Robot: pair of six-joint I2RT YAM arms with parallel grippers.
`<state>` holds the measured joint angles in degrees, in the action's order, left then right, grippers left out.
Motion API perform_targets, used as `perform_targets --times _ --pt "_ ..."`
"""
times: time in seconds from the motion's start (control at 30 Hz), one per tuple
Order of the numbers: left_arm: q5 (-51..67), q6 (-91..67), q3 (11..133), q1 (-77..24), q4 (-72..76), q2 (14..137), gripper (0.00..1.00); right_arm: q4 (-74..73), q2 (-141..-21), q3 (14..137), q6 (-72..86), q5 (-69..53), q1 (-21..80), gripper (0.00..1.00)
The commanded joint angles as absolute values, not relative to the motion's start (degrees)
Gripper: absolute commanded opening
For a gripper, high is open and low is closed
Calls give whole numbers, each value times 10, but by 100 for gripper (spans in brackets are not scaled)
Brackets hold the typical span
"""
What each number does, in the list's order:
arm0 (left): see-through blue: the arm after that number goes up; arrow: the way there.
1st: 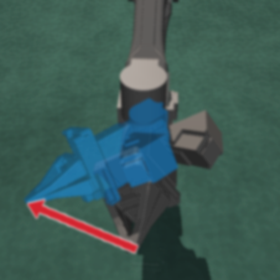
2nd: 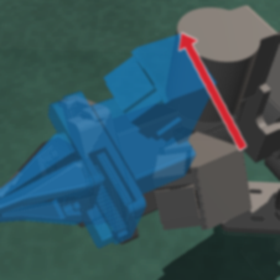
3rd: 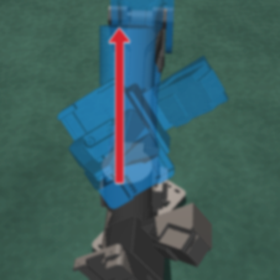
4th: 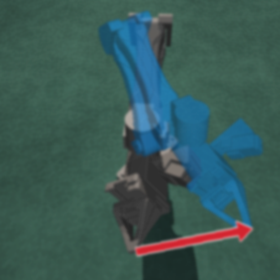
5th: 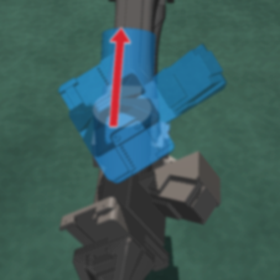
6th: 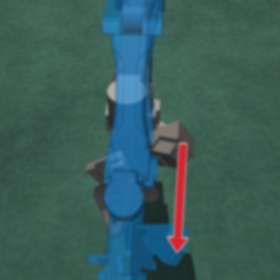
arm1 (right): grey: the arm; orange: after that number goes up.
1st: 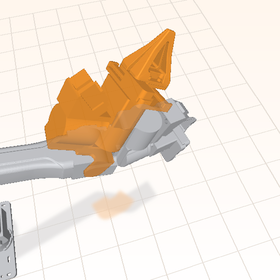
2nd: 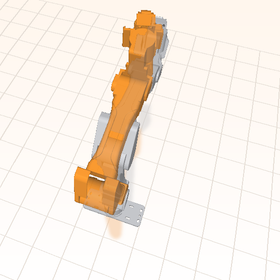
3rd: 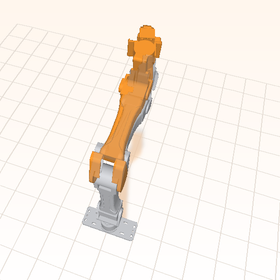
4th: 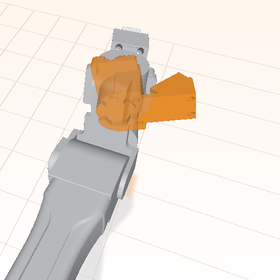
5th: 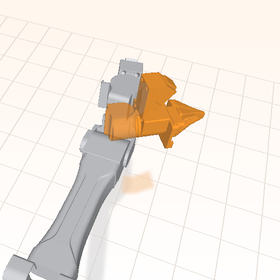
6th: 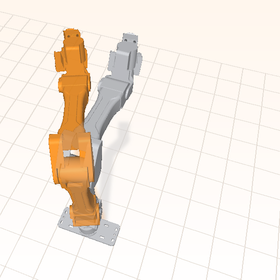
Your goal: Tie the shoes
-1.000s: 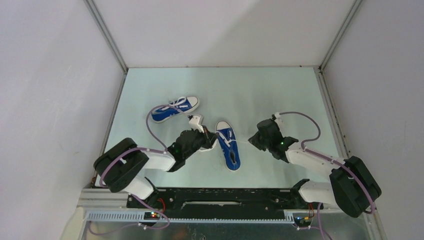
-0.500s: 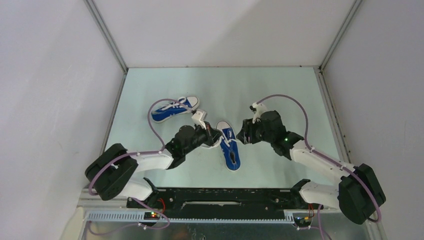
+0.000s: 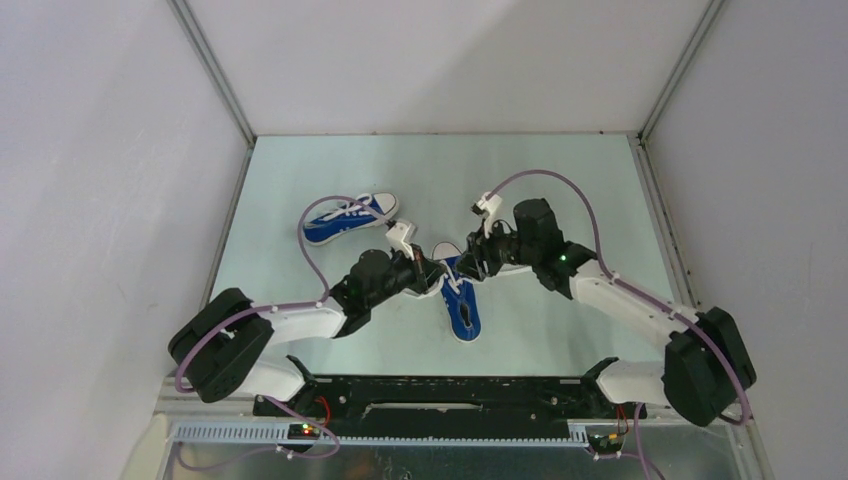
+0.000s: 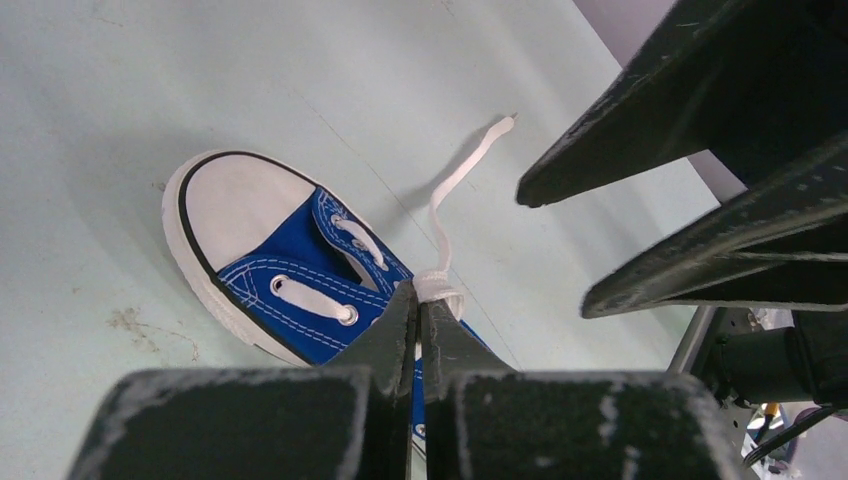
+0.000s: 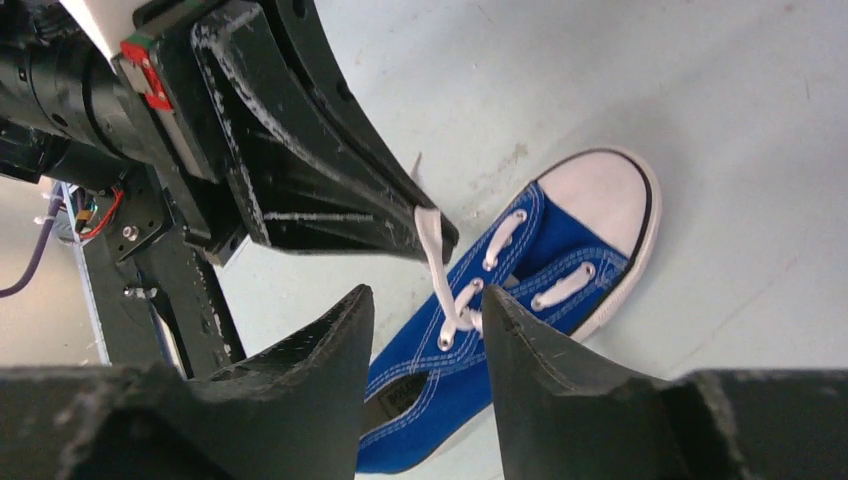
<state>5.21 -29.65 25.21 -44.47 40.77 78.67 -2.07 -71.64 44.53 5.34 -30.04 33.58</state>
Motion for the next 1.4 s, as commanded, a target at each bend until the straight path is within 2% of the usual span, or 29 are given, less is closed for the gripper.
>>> perform_targets --times 0.0,0.13,0.4,0.6,0.77,0.83,0.93,0.97,1.03,1.07,1.13,1.17,1.23,1.37 --pt "66 -276 277 -444 423 780 0 4 -765 501 17 -351 342 44" --pt "68 -269 277 -444 424 784 0 8 -800 524 23 -367 349 38" --pt "70 -261 278 -444 427 789 0 3 -830 540 7 -389 351 38" --pt "75 -258 280 -444 432 790 0 -15 -843 548 8 -382 352 26" --pt "78 -257 274 -444 440 785 0 -19 -853 550 4 -380 353 30" --pt "79 -258 270 -445 444 781 0 -24 -855 550 2 -382 353 29" --pt "83 -258 266 -444 459 780 0 -20 -859 550 1 -389 353 17" --pt "84 -259 265 -444 461 781 0 -18 -859 550 2 -389 353 9" --pt "83 -260 265 -444 460 781 0 -14 -859 550 7 -388 352 0" --pt "81 -260 265 -444 457 781 0 -13 -858 550 9 -385 352 0" --pt "58 -258 261 -445 442 776 7 -8 -859 550 19 -375 350 0" --pt "50 -259 258 -445 433 770 15 -7 -860 550 30 -369 349 0" --pt "29 -264 249 -445 422 762 25 -6 -859 550 47 -352 346 0" --pt "5 -271 234 -455 410 749 31 -6 -858 550 68 -332 345 0"
